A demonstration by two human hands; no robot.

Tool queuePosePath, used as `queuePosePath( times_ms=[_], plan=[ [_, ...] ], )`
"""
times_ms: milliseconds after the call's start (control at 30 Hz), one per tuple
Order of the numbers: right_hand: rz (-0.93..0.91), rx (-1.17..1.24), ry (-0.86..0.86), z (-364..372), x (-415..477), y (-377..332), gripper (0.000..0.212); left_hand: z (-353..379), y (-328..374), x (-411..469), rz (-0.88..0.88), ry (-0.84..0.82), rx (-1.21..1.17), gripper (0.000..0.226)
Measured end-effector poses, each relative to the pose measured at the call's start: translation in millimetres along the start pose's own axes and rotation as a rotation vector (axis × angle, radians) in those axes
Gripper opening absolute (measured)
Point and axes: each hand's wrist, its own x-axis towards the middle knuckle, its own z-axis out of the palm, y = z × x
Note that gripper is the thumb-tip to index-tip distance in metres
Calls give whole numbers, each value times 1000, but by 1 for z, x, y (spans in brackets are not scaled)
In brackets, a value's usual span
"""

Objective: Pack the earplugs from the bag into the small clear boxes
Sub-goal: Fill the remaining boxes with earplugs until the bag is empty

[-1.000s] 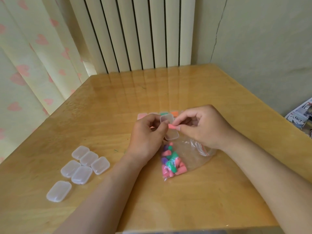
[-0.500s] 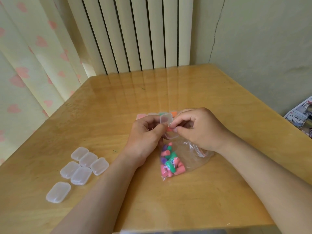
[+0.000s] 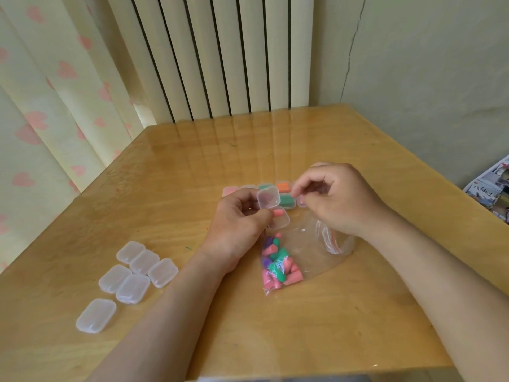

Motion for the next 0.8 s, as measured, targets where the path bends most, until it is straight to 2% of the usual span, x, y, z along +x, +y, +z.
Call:
queuePosePath(
  times_ms=[67, 233, 367, 467, 633, 800],
  plan=[
    [59, -9, 12, -12, 2, -2, 19, 0, 0, 0, -8, 4, 7, 16],
    [160, -218, -107, -33, 3, 6, 36, 0, -1, 1, -31, 36, 64, 17],
    [235, -260, -198, -36, 1, 5, 26, 1, -1, 1, -39, 42, 90, 16],
    [290, -128, -242, -36, -2, 1, 30, 1, 0, 1, -48, 41, 94, 15],
    [353, 105, -335, -31, -4, -7, 12, 2, -1, 1, -56, 53, 91, 17],
    [343, 199, -385, -26, -7, -6, 26, 4, -1, 1, -53, 57, 84, 17]
  ],
)
